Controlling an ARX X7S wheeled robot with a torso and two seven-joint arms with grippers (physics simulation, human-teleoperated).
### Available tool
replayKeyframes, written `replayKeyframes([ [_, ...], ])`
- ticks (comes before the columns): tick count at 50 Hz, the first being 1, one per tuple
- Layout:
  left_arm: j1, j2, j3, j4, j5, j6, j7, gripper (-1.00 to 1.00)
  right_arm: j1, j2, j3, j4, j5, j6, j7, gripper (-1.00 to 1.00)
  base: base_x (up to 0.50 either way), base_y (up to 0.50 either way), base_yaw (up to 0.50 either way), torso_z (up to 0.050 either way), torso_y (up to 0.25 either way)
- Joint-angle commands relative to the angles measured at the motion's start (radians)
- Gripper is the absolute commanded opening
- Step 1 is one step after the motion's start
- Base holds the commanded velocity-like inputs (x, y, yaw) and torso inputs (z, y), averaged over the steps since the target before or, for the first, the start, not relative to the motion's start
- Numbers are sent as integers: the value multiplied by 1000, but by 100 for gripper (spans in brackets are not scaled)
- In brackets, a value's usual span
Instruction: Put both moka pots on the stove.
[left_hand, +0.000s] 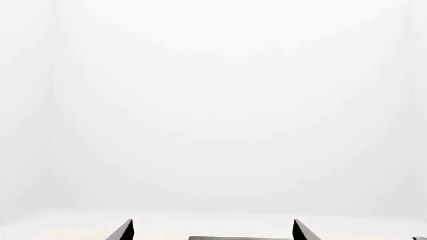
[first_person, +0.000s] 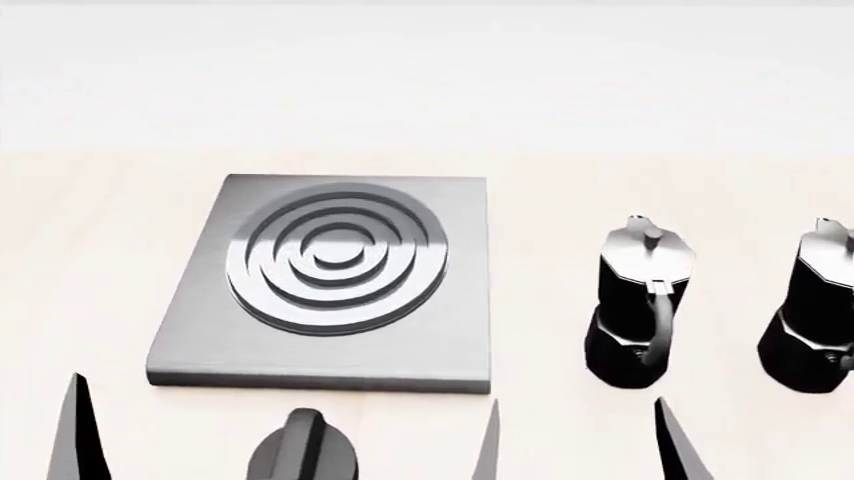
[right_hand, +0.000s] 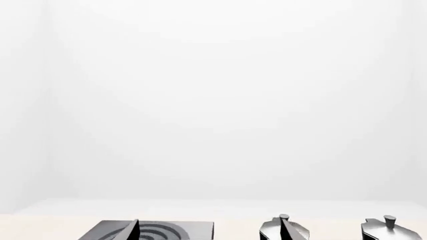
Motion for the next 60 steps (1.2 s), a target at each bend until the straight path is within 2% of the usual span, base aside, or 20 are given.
replayKeyframes([
  [1,-1,-6,5,-3,-2,5,-7,100,2,10,-6,5,5,-9,9,100,0,168,0,0,0],
  [18,0,-15,13,0,-5,6,-16,100,6,21,-13,8,8,-7,27,100,0,173,0,0,0],
  [32,-2,-19,24,-10,-3,11,-23,100,38,36,-22,-30,-14,104,64,100,0,57,0,0,0],
  [36,0,-21,28,-7,-2,10,-26,100,85,33,2,-71,3,182,84,100,0,0,0,0,0],
  [39,1,-22,31,-4,-3,9,-27,100,155,34,35,-97,43,329,105,100,0,0,0,0,0],
  [41,0,-23,29,-9,-7,13,-27,100,210,35,33,-108,-4,409,153,100,0,0,0,0,0],
  [44,-1,-25,26,-6,-12,13,-29,100,276,19,103,-93,112,480,111,100,0,0,0,0,0],
  [49,-2,-28,23,-6,-16,13,-33,100,398,58,109,-28,110,553,100,100,0,0,0,0,0],
  [54,-4,-31,16,-7,-26,13,-36,100,495,26,198,75,204,592,66,100,0,0,0,0,0],
  [57,-3,-32,16,0,-26,10,-40,100,557,48,205,137,220,634,47,100,0,0,0,0,0],
  [58,-3,-33,16,3,-26,8,-41,100,577,39,225,140,239,695,67,100,0,0,0,0,0],
  [60,-3,-33,14,-4,-28,14,-42,100,608,80,191,185,190,612,36,100,0,0,0,0,0],
])
